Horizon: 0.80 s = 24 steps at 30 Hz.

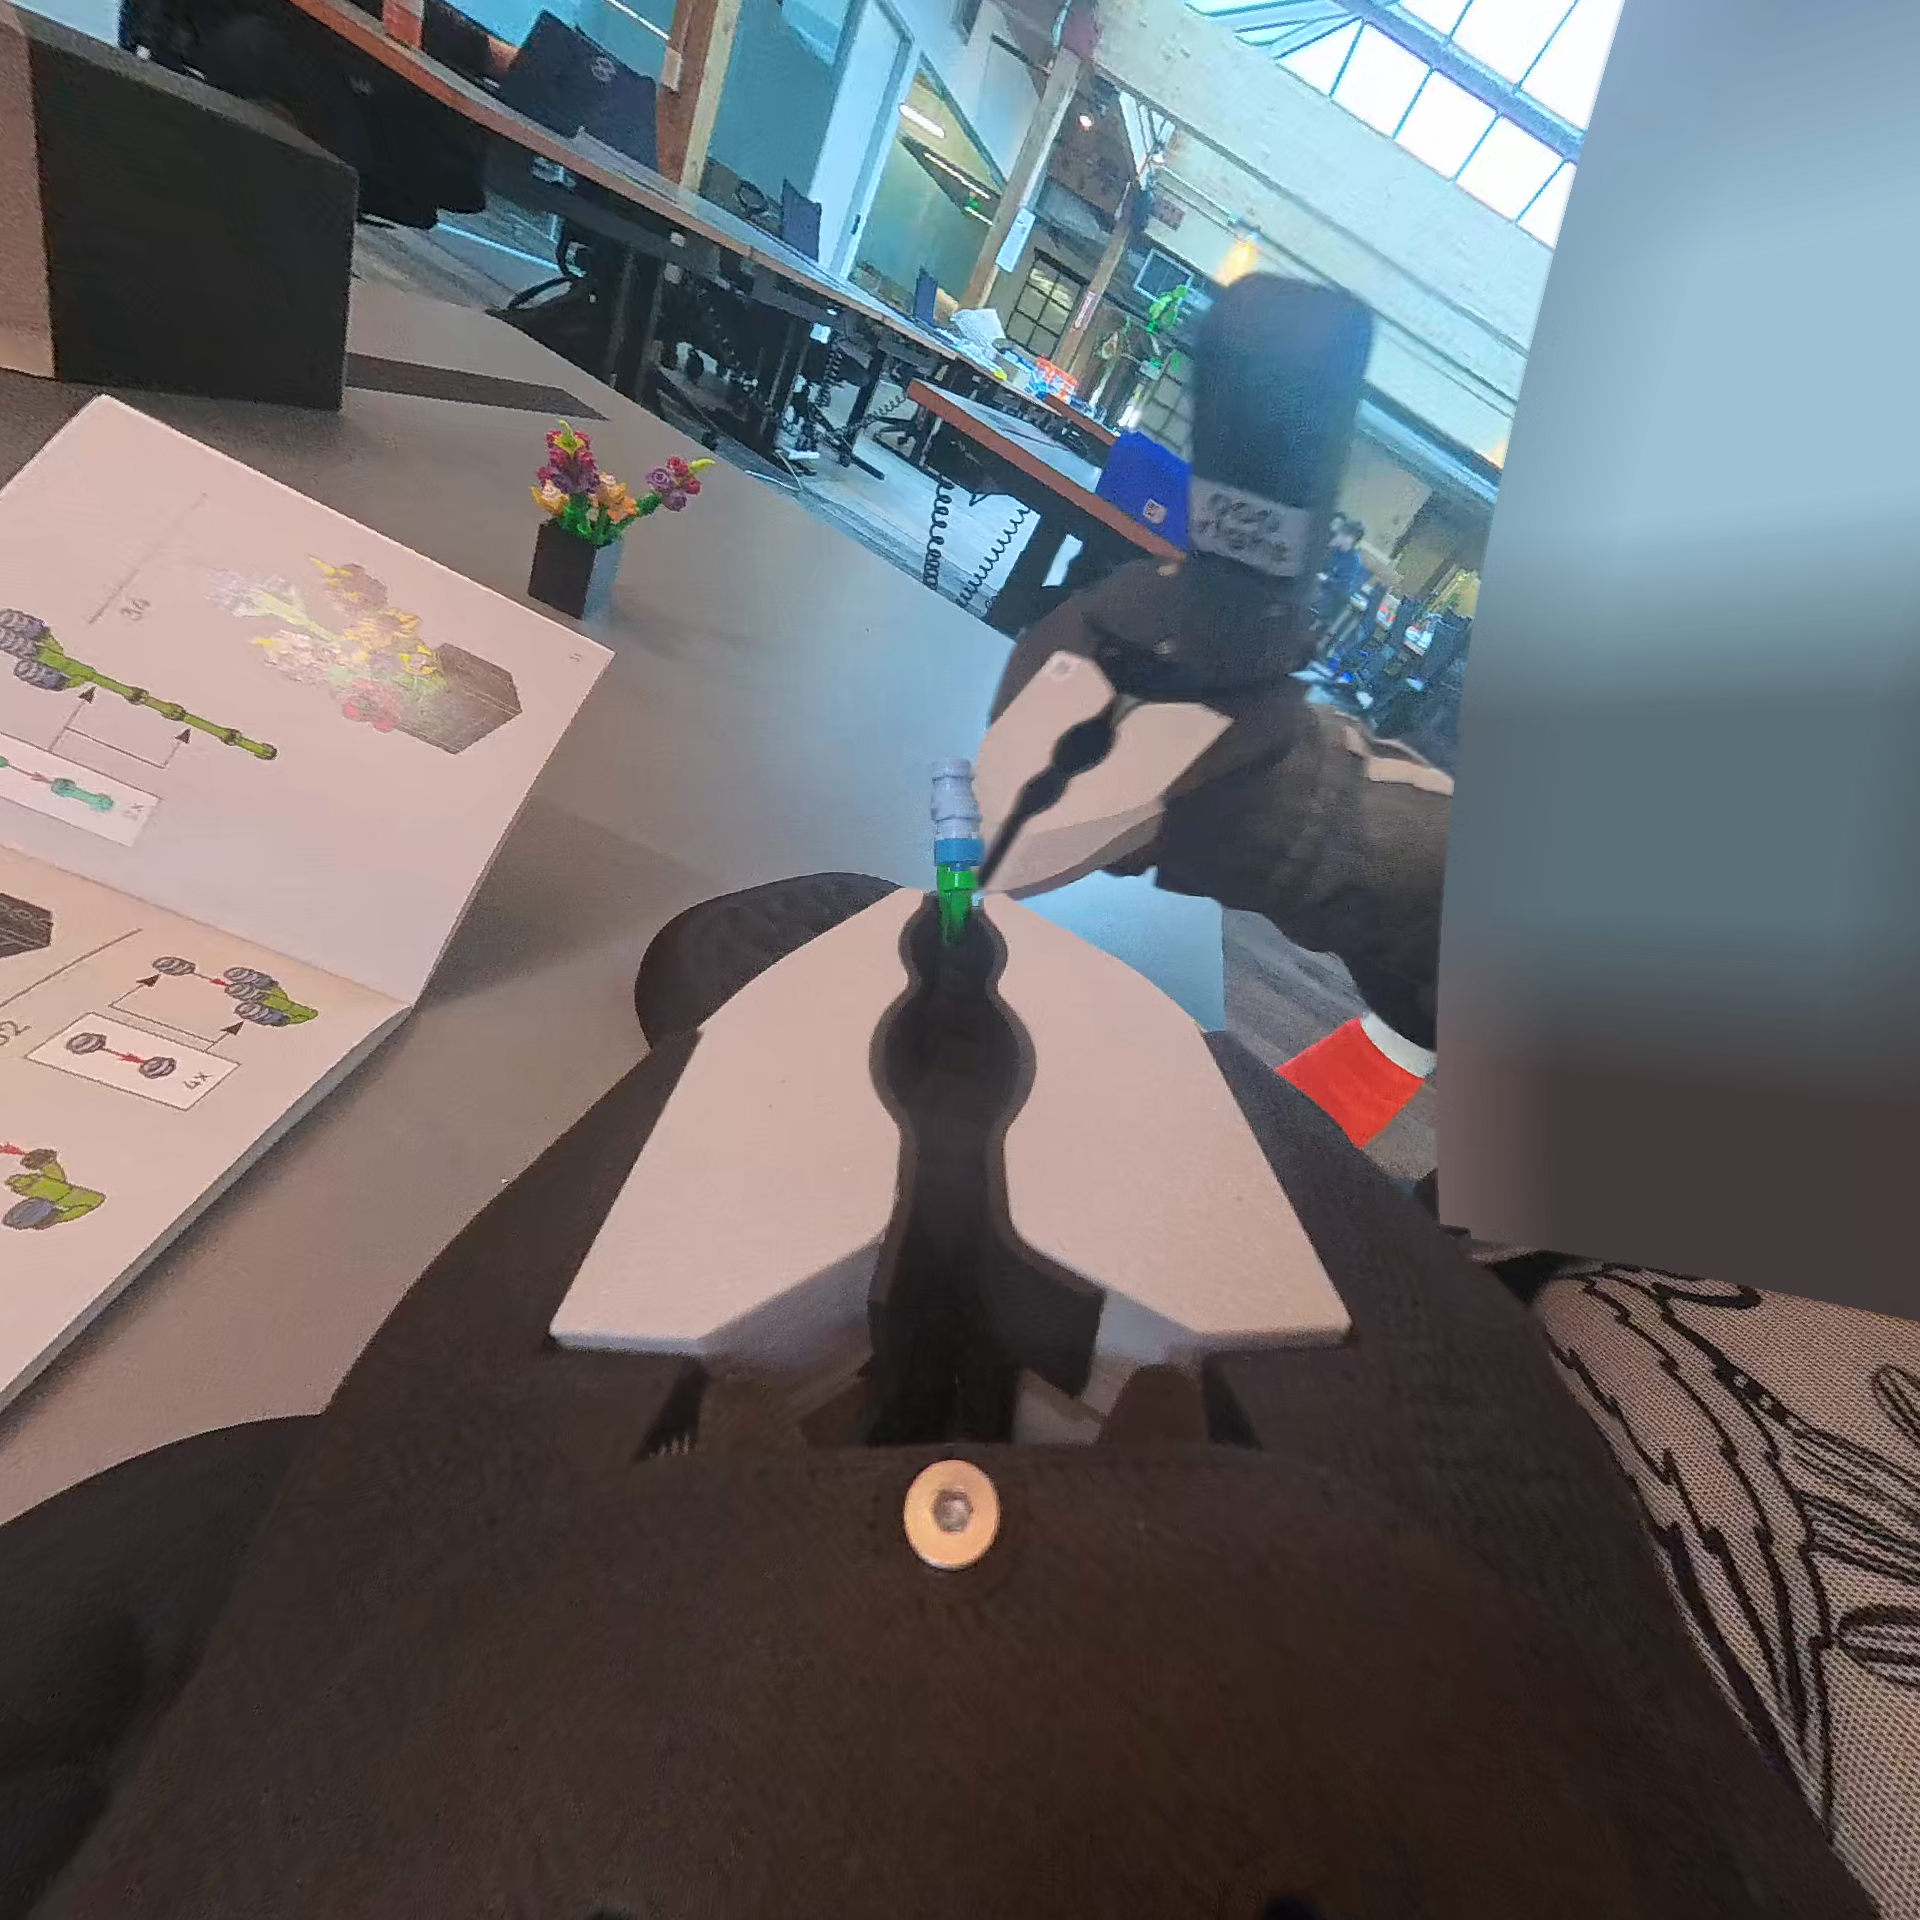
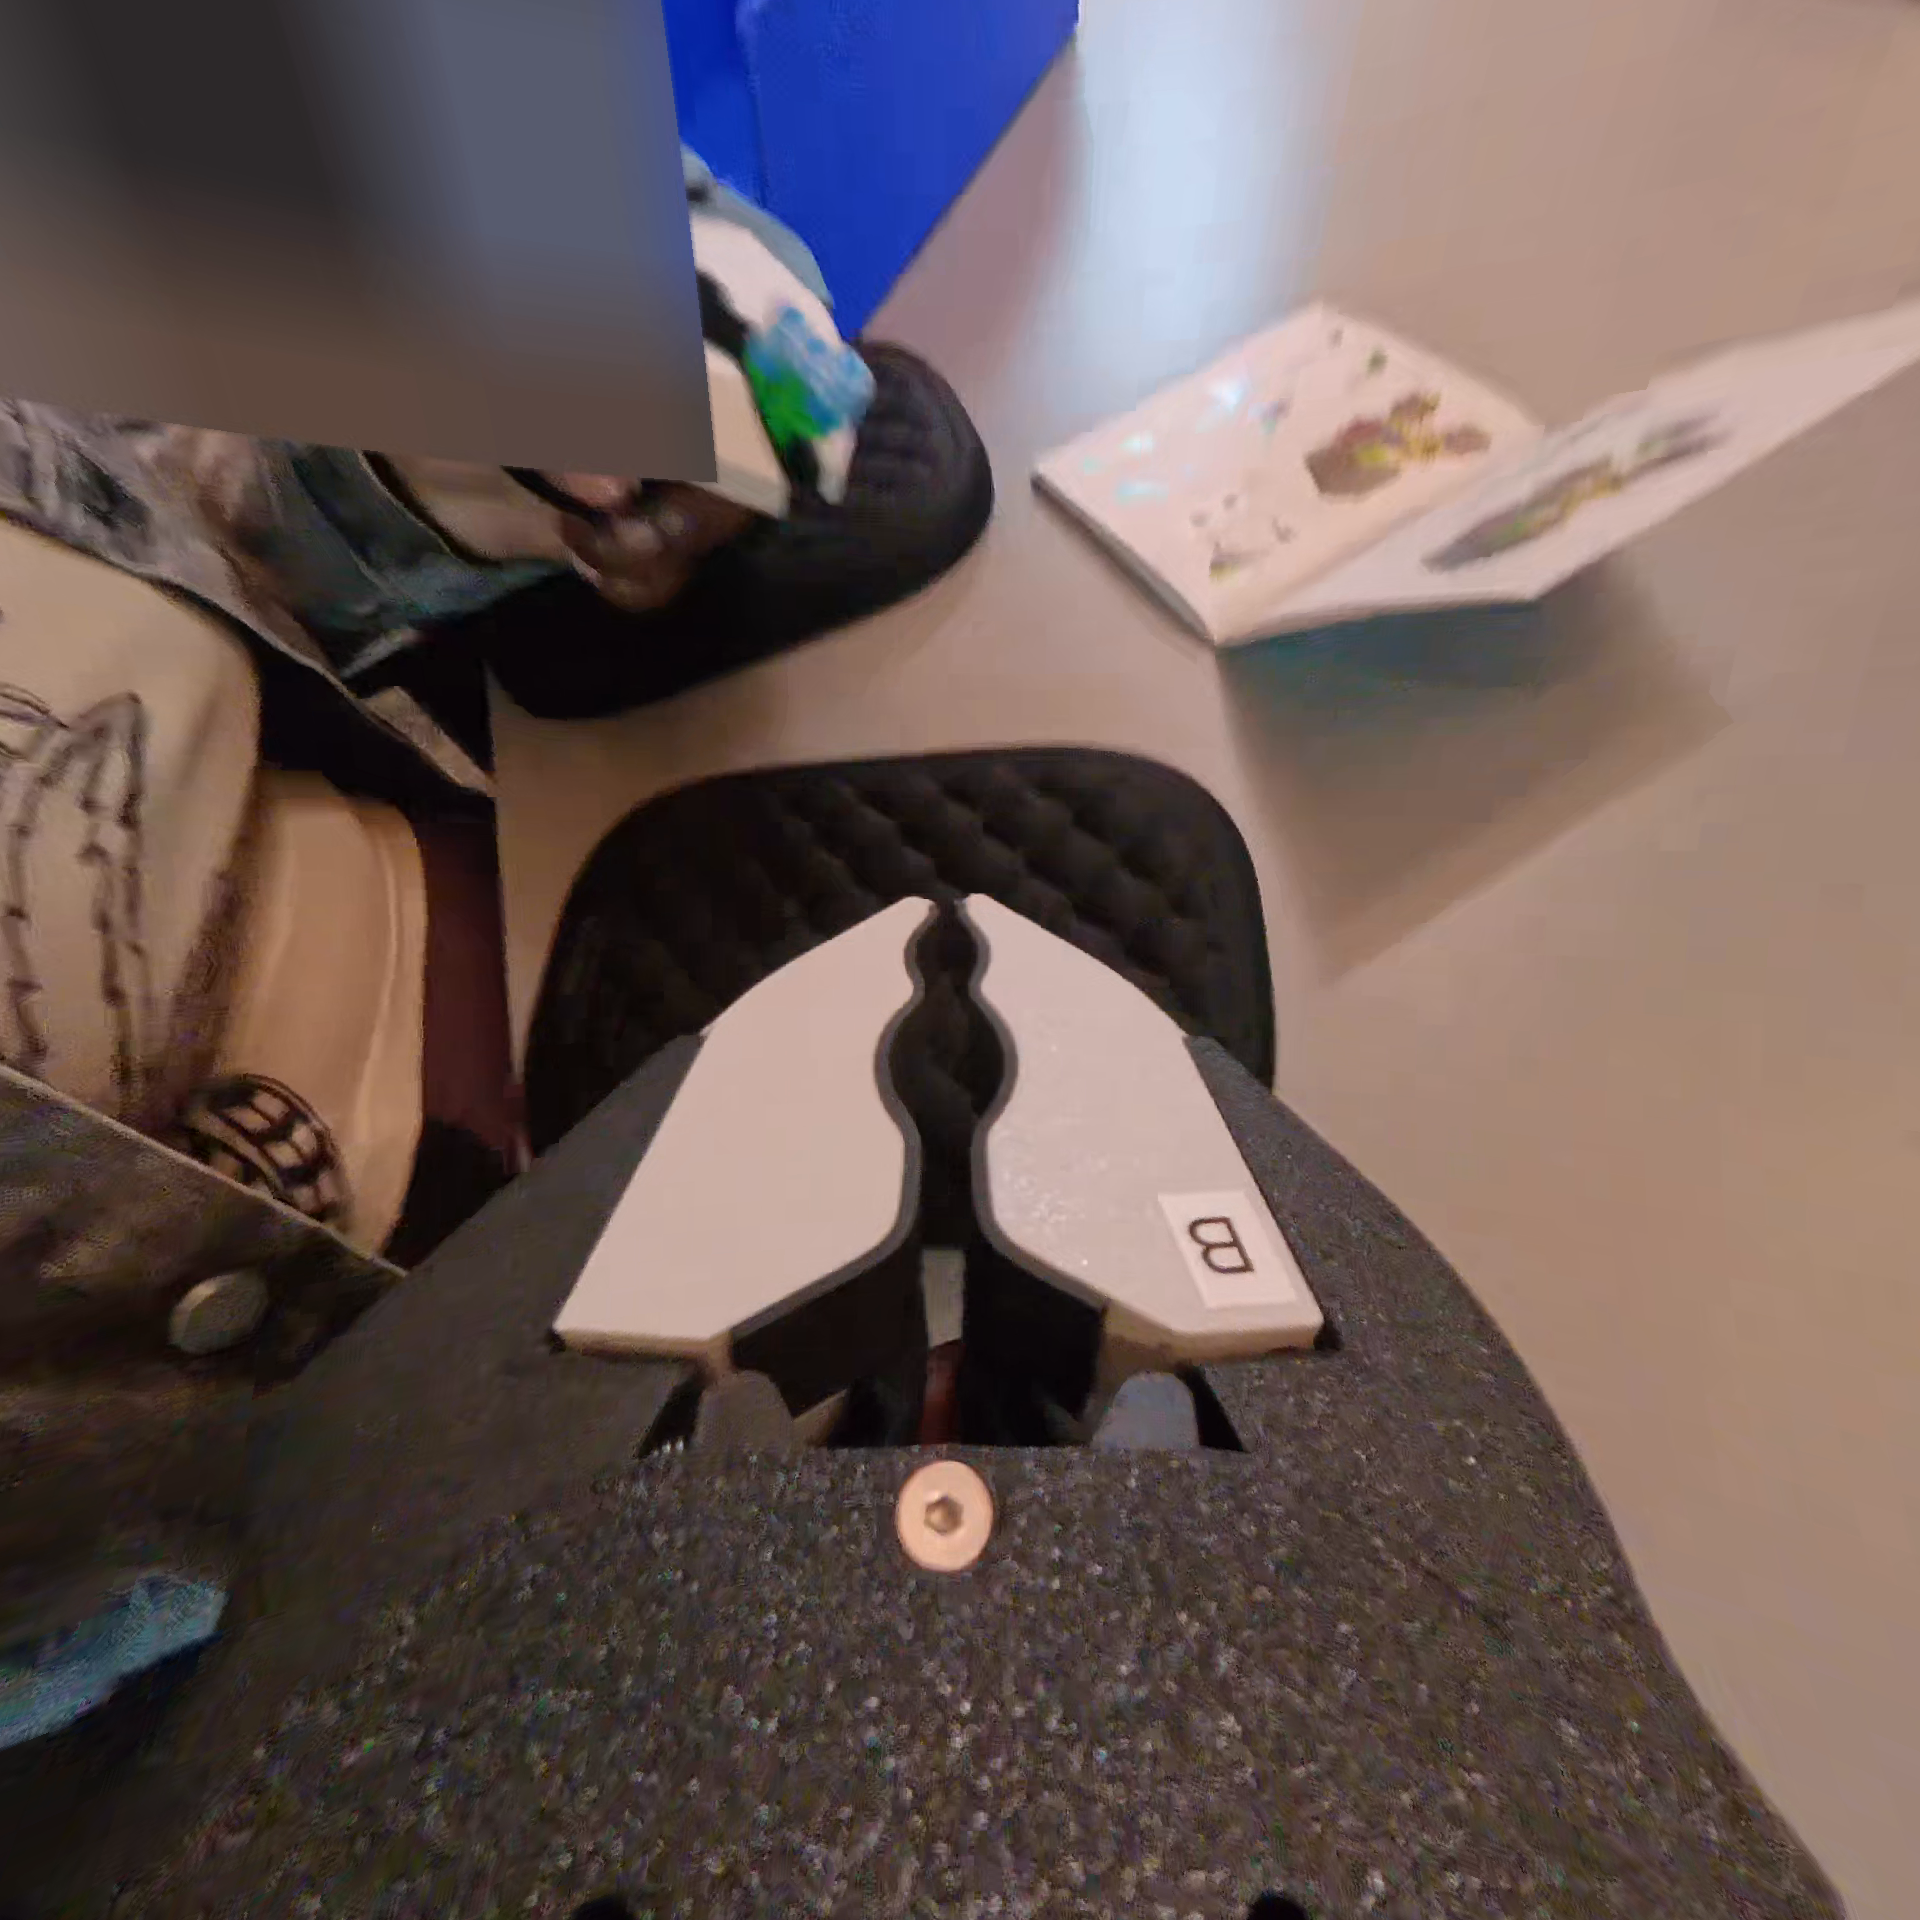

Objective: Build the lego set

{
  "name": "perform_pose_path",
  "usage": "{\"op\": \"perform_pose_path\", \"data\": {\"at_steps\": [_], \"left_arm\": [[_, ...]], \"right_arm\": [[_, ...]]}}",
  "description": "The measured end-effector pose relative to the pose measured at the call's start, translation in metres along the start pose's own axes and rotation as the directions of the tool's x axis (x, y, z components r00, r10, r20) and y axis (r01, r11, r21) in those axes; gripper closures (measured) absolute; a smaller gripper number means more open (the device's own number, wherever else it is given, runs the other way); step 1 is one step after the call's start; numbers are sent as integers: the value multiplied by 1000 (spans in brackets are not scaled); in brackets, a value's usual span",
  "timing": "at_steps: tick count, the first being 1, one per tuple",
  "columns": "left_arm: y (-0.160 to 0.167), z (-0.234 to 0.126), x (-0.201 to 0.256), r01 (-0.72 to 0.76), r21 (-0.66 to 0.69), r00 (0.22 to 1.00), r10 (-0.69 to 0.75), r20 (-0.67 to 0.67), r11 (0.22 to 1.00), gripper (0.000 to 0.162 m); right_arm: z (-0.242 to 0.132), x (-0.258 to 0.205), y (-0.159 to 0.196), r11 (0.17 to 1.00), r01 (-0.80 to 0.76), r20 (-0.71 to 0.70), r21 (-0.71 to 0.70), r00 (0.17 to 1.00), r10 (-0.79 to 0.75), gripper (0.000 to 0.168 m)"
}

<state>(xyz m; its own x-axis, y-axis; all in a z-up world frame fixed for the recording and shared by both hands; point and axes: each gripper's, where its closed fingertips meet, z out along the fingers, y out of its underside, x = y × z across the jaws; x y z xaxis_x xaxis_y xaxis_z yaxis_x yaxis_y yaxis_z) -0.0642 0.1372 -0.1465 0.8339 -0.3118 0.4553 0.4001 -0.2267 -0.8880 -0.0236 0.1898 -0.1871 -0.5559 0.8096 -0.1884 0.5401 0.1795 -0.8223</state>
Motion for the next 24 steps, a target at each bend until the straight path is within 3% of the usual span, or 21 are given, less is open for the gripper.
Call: {"op": "perform_pose_path", "data": {"at_steps": [3, 5, 10, 13, 24], "left_arm": [[-1, -1, 5, -25, 10, 999, 25, -22, 1000, 157], [-1, -1, 6, -35, 12, 999, 35, -27, 999, 157], [0, -2, 15, -41, 15, 994, 42, -99, 999, 156], [-2, -3, 16, -42, 27, 994, 45, -103, 999, 156], [4, 2, 15, -32, -24, 994, 29, -105, 999, 156]], "right_arm": [[7, 8, 8, 996, 87, 73, -33, 994, -84, 168], [10, 6, 8, 985, 170, 194, -24, 967, -162, 158], [18, 12, 11, 921, 389, 416, -36, 843, -340, 154], [22, 10, 11, 900, 435, 515, -7, 773, -370, 154], [28, 10, 20, 877, 477, 604, 52, 684, -408, 157]]}}
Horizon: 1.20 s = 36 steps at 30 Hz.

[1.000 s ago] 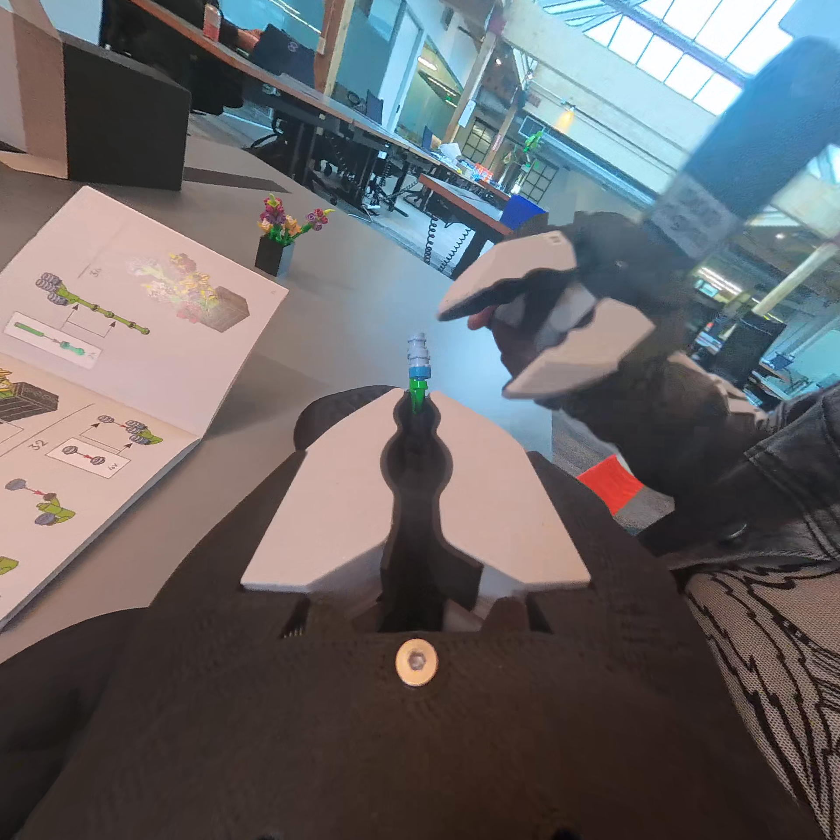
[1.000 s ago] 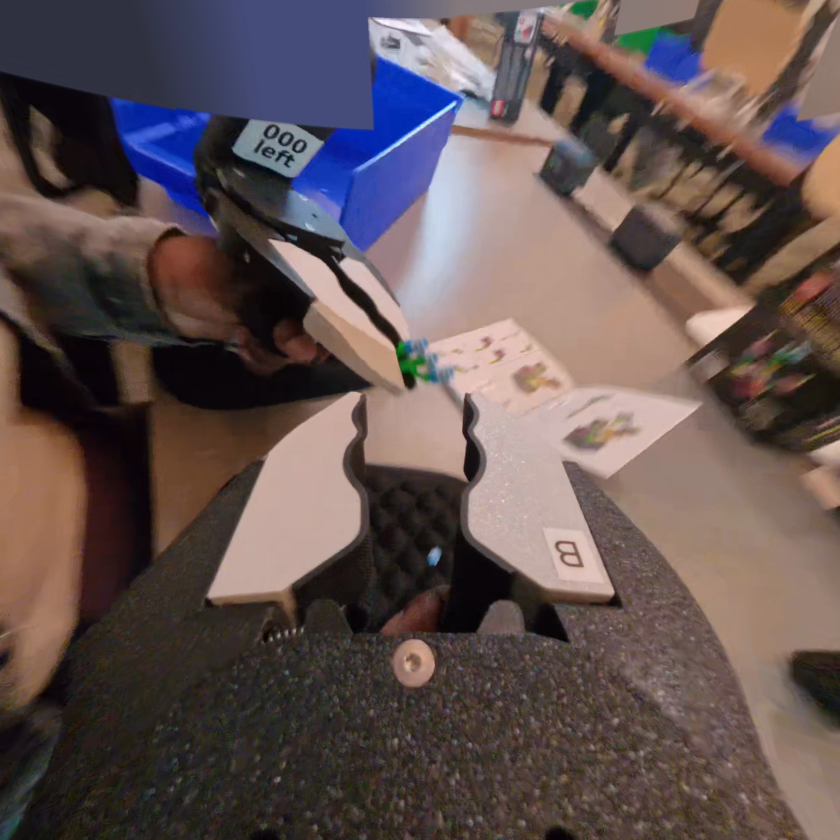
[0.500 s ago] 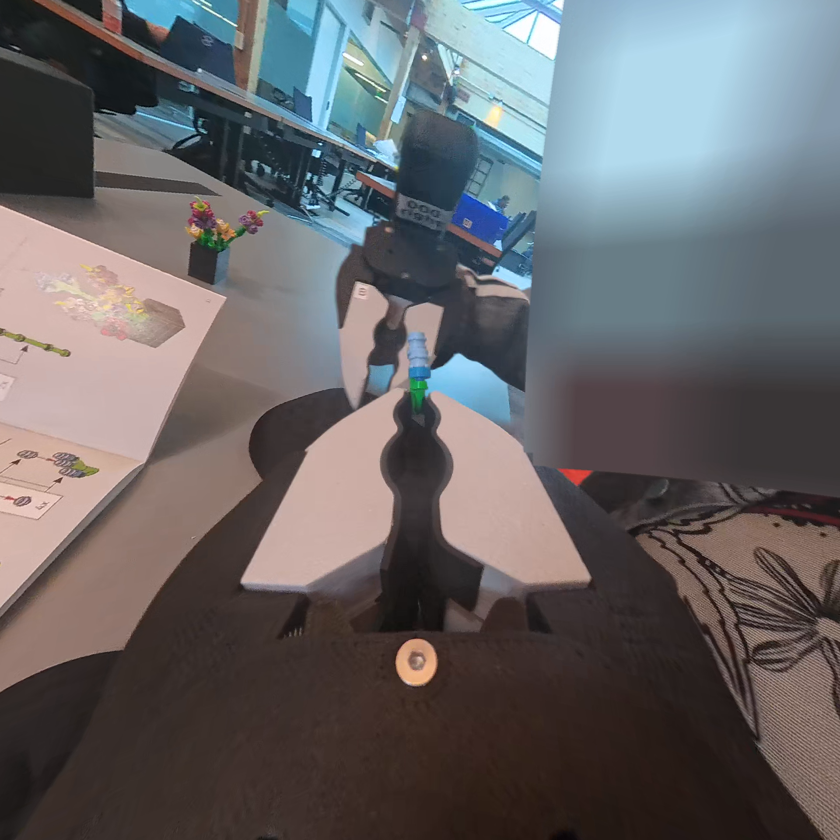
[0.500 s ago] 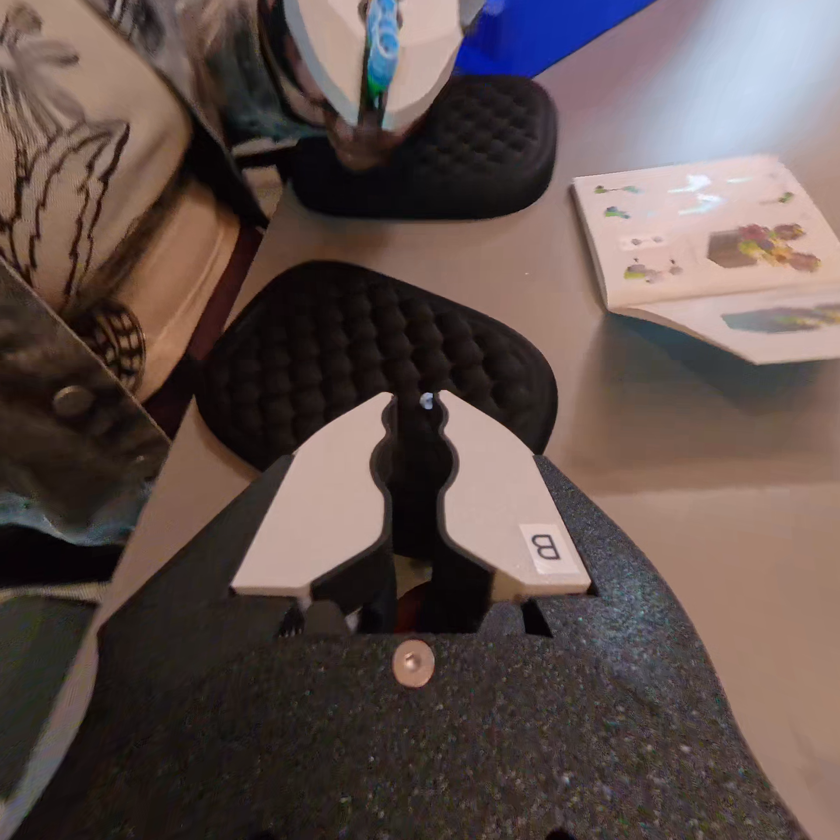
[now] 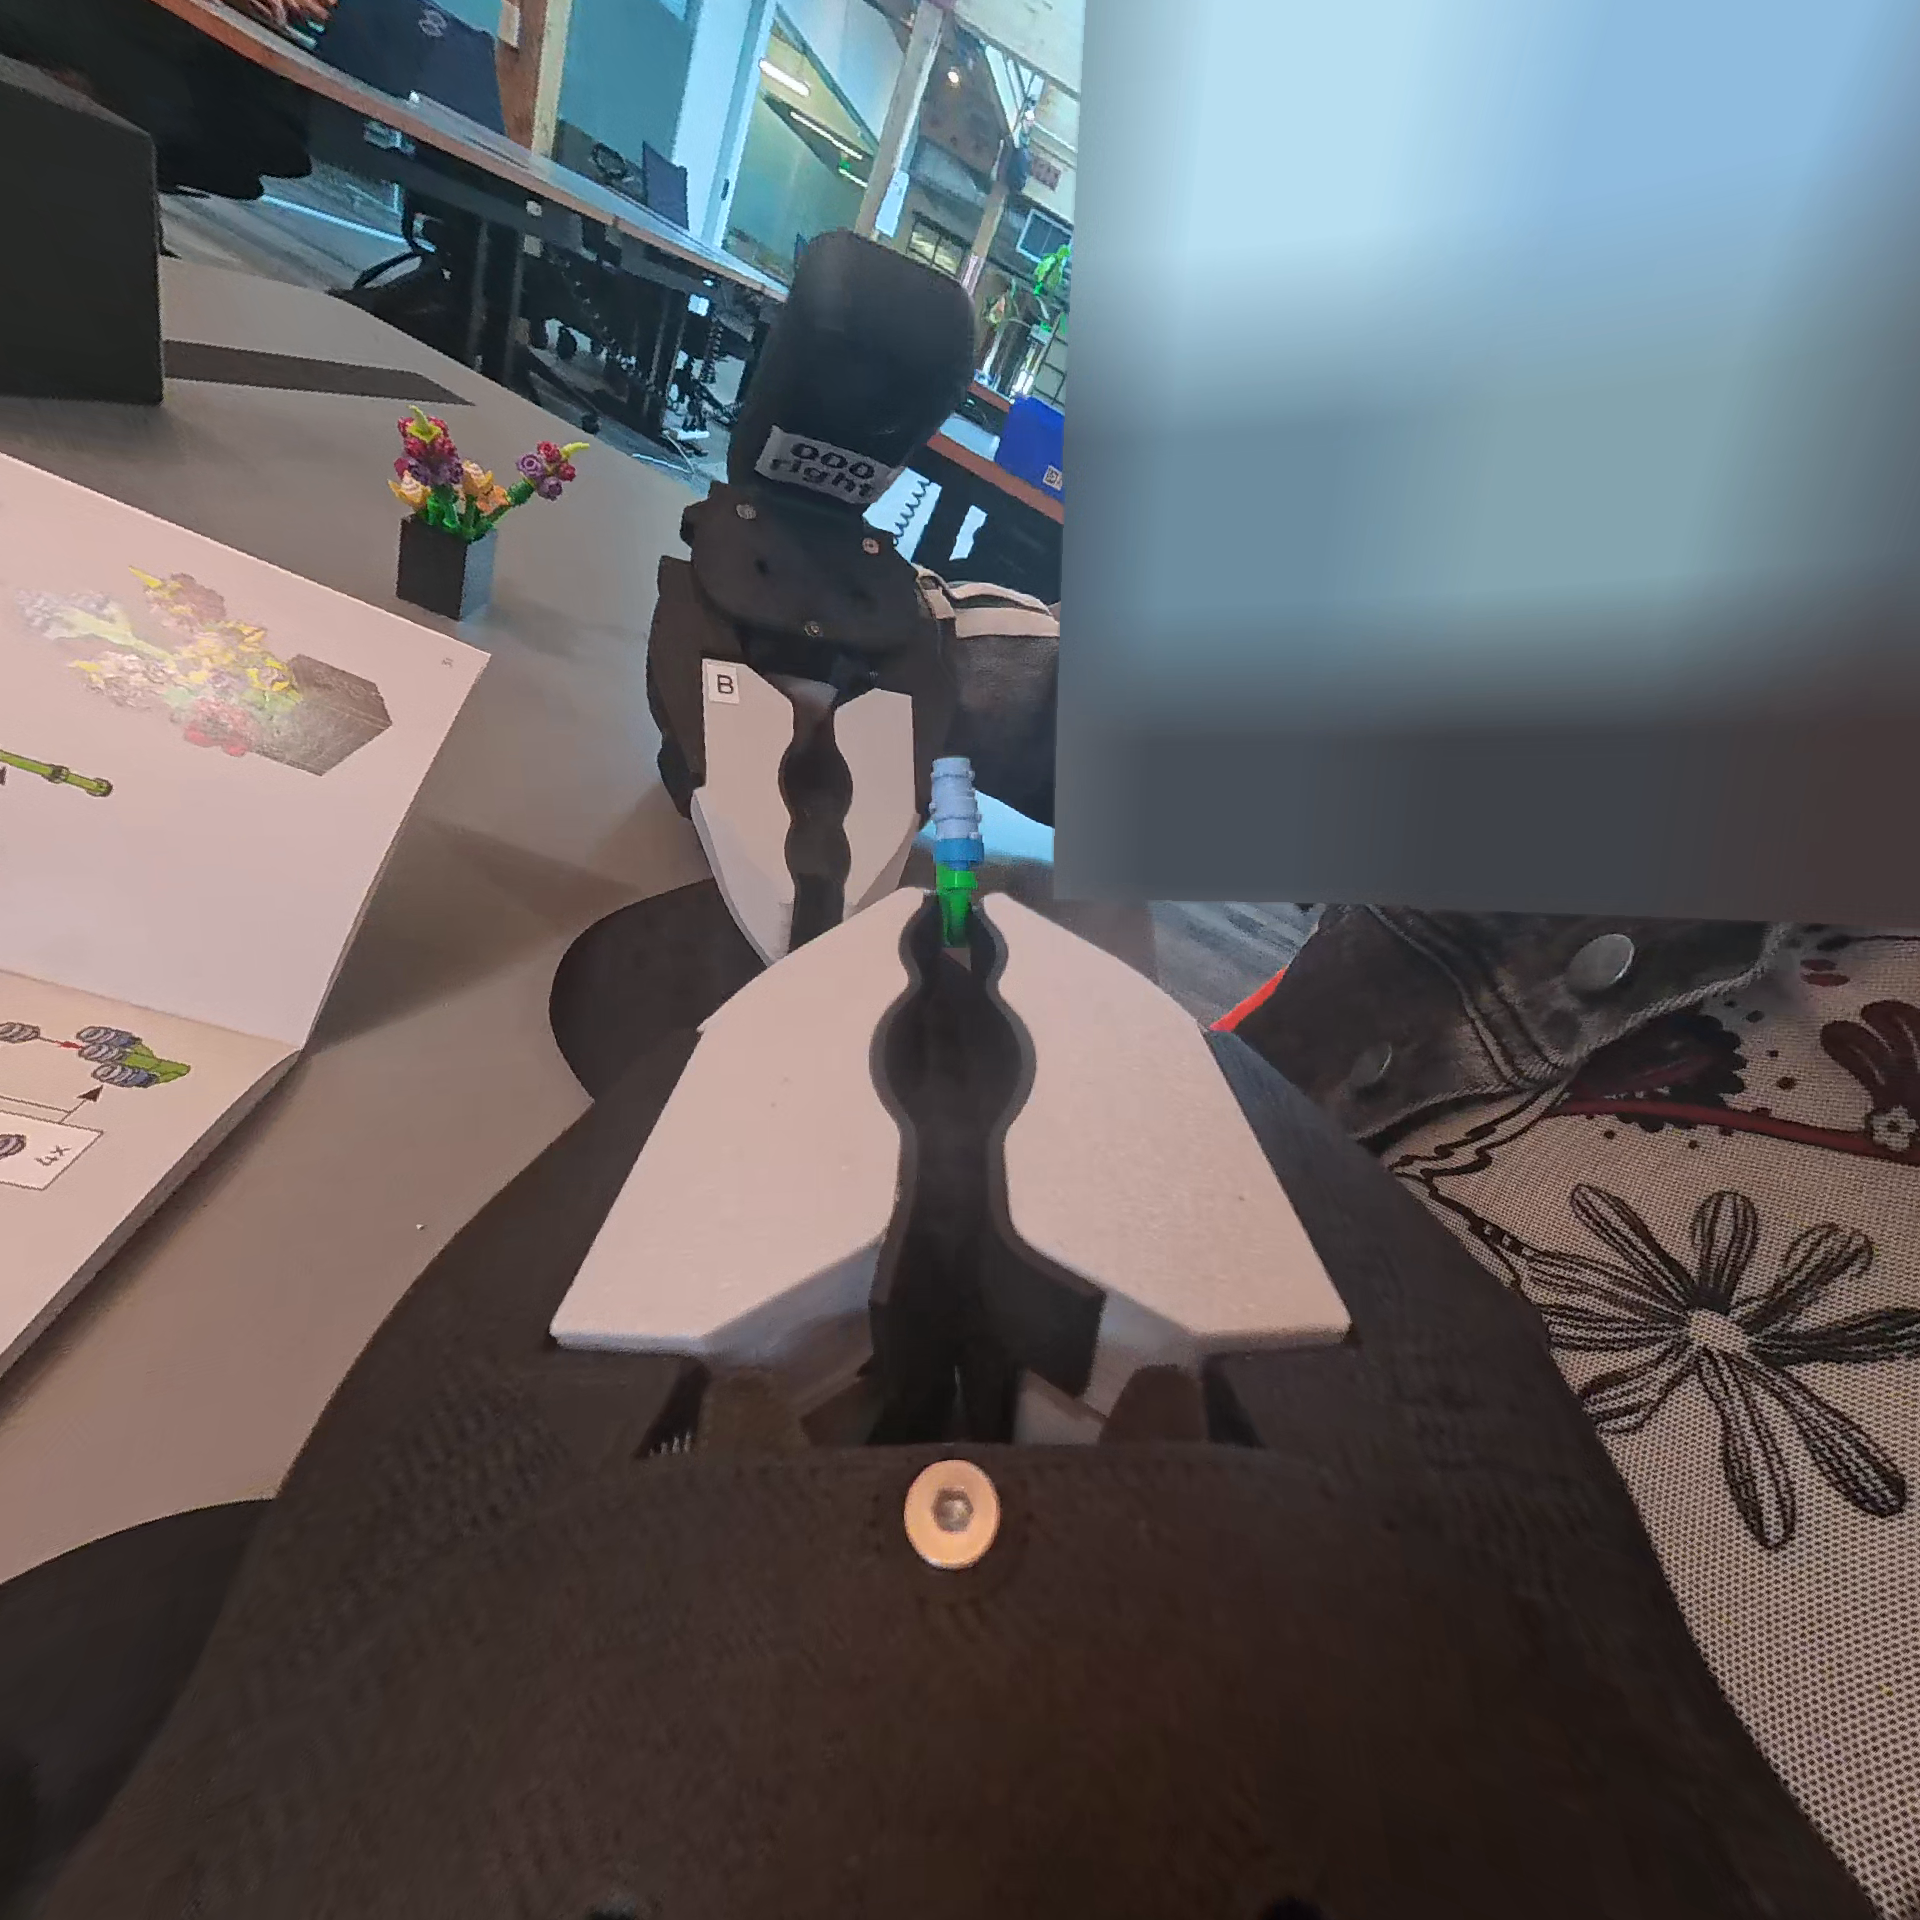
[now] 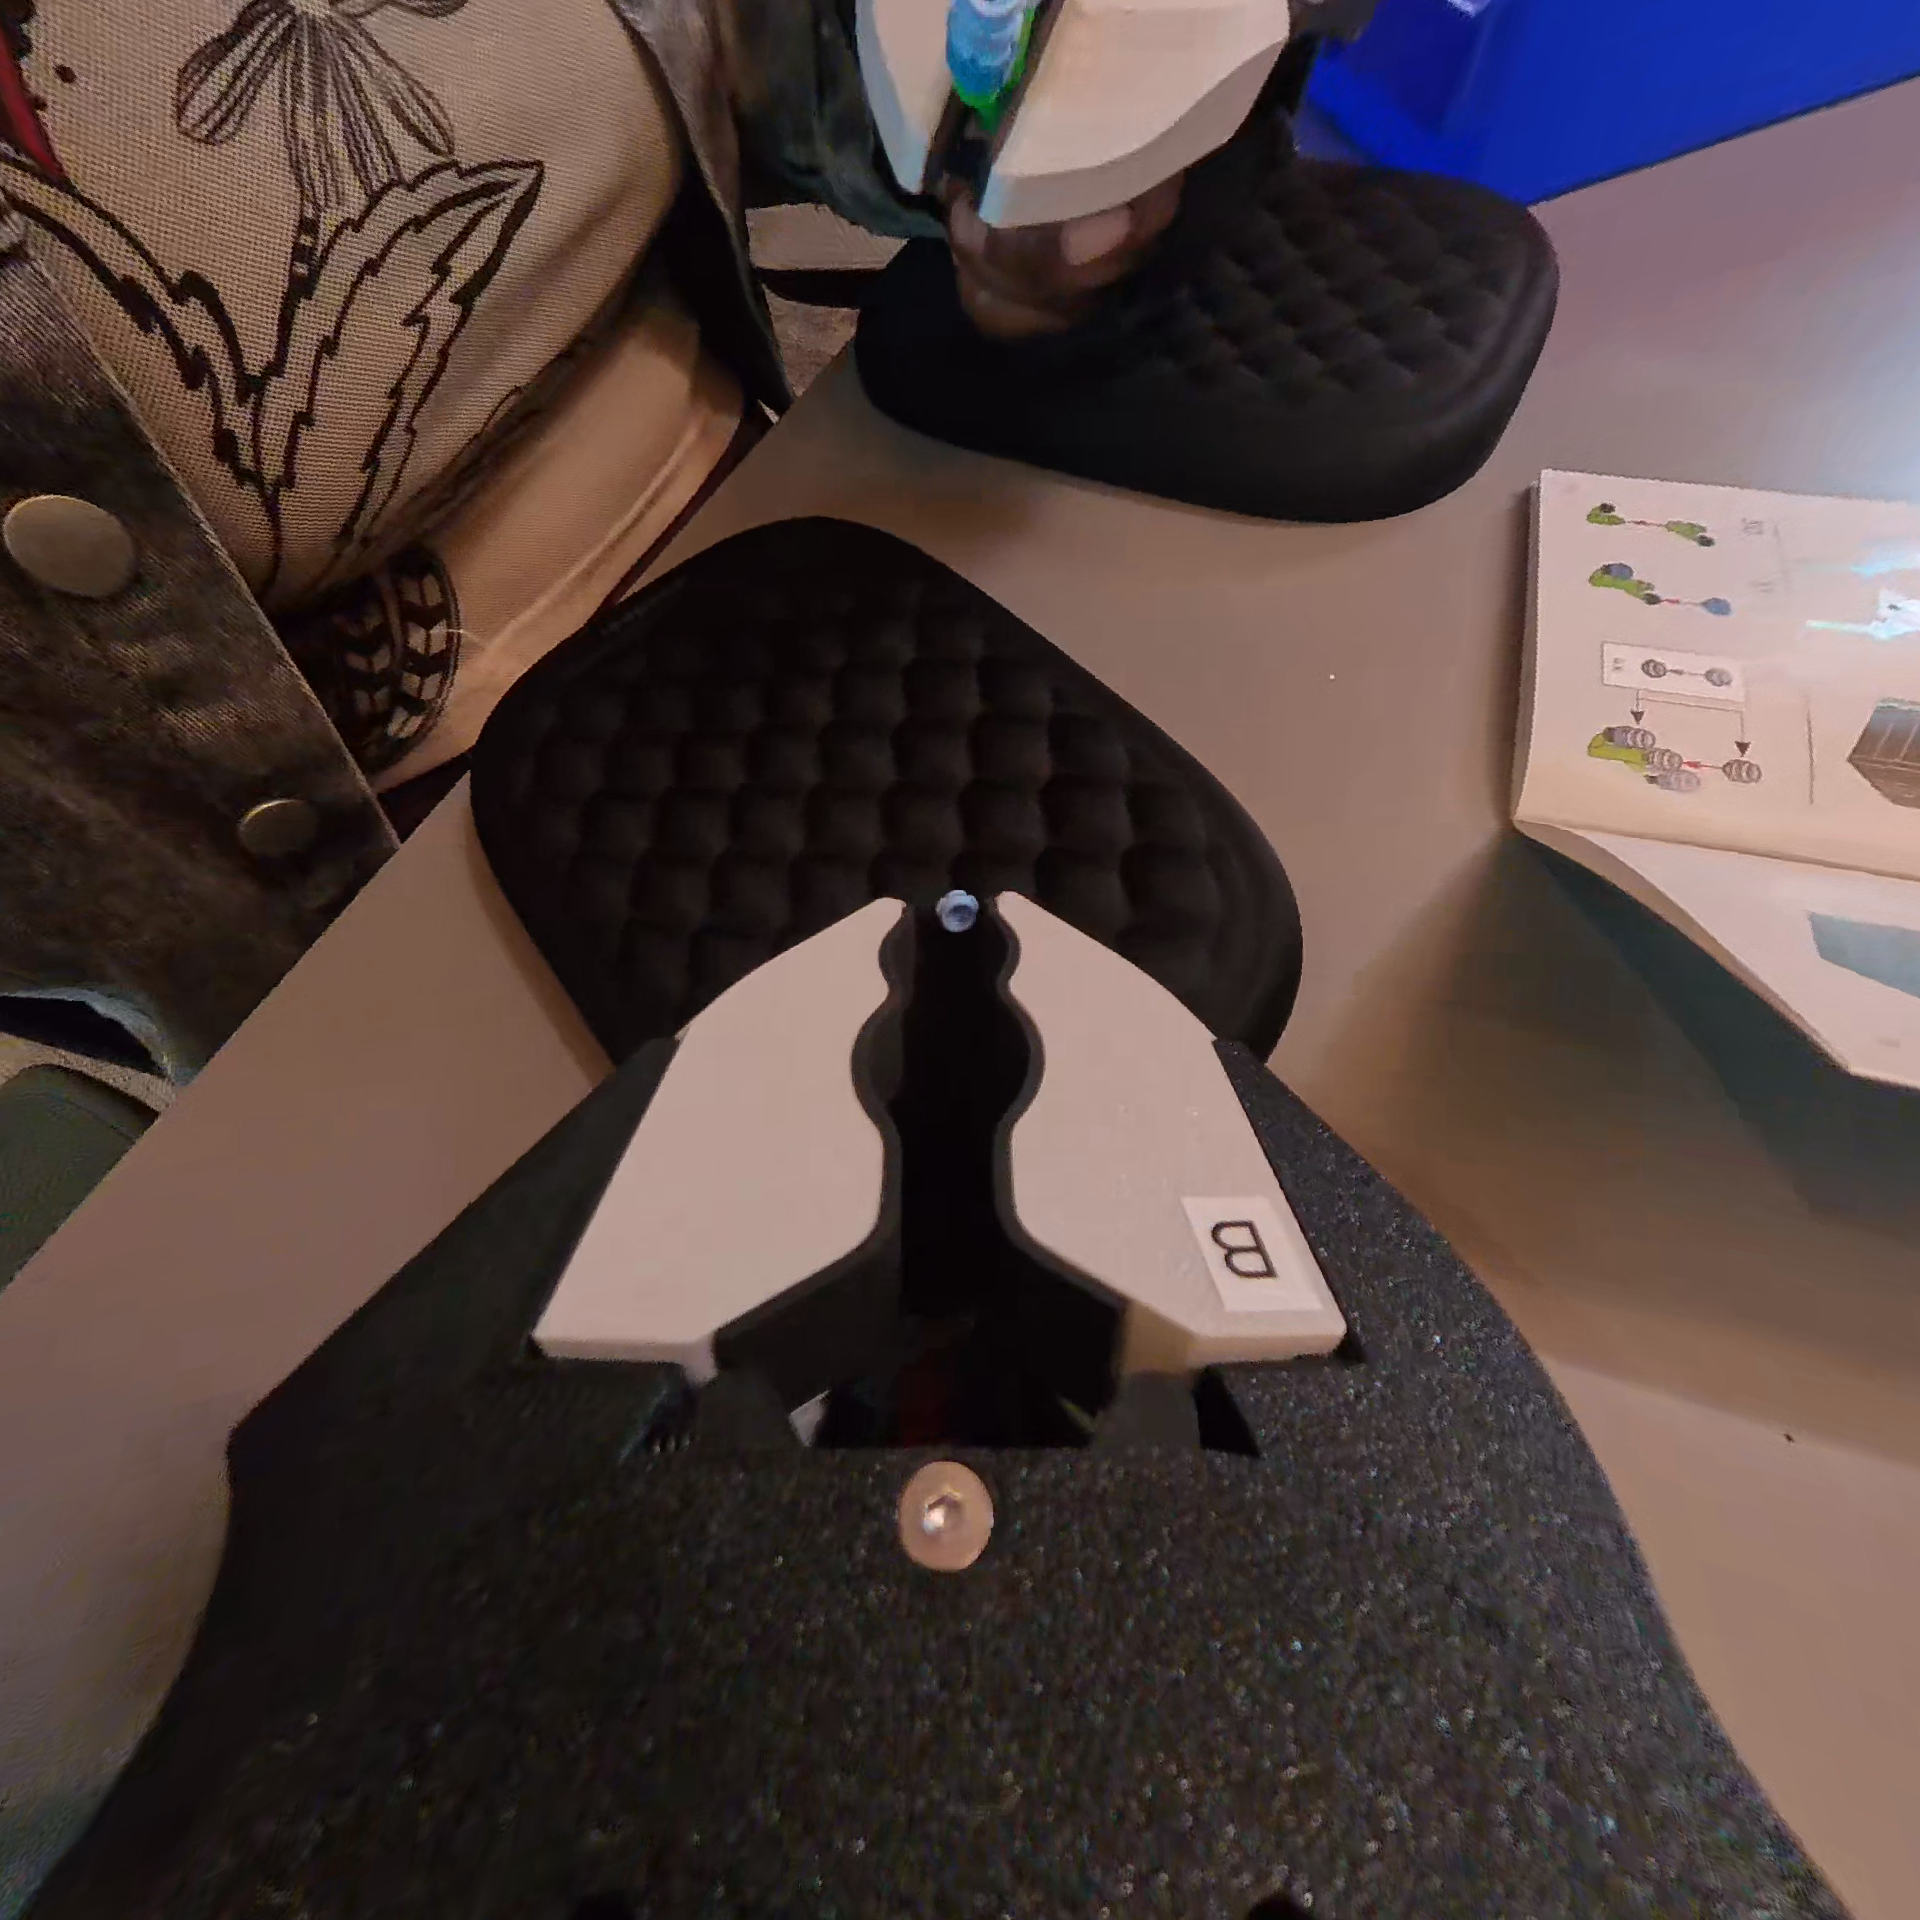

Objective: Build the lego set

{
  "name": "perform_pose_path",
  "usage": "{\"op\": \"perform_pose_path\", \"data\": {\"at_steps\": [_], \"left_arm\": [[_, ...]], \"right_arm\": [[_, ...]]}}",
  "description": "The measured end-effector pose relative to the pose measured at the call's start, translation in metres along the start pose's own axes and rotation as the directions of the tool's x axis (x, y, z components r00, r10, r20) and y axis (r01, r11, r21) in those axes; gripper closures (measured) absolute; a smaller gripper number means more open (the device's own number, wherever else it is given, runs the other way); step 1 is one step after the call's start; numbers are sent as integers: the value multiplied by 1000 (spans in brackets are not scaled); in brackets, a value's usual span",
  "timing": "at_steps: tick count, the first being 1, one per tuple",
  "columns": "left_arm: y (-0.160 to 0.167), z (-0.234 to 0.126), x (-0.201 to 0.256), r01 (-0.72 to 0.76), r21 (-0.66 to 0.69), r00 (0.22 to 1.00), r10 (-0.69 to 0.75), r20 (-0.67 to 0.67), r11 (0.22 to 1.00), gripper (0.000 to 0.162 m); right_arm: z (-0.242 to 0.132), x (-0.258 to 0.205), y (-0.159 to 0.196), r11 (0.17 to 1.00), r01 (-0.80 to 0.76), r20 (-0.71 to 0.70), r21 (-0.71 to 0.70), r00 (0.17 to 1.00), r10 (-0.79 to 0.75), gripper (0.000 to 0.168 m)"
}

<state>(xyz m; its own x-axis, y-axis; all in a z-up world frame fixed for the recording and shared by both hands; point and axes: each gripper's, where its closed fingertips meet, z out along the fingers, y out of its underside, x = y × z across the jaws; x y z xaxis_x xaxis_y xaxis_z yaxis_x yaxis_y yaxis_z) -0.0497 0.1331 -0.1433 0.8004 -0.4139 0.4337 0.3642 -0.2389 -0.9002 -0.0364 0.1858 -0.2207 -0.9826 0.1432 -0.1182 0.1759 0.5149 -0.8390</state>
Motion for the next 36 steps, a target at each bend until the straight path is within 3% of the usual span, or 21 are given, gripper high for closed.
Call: {"op": "perform_pose_path", "data": {"at_steps": [12, 18, 21, 25, 36], "left_arm": [[5, 4, -4, 16, -40, 1000, -15, 27, 999, 157], [19, 12, -10, 4, -164, 996, 10, 83, 986, 157], [30, 17, -9, -49, -248, 992, 76, 103, 967, 156], [39, 21, -6, -186, -315, 963, 236, 128, 931, 156], [34, 18, -1, -414, -306, 847, 486, 214, 857, 156]], "right_arm": [[1, 0, -5, 1000, 15, -38, 20, 999, -14, 162], [-28, 7, -64, 981, -15, -293, 196, 953, 73, 163], [-25, -3, -83, 995, -30, -346, 96, 936, 62, 163], [-5, -12, -77, 988, -99, -356, -120, 933, 50, 163], [1, -16, -75, 968, -166, -397, -190, 915, 79, 162]]}}
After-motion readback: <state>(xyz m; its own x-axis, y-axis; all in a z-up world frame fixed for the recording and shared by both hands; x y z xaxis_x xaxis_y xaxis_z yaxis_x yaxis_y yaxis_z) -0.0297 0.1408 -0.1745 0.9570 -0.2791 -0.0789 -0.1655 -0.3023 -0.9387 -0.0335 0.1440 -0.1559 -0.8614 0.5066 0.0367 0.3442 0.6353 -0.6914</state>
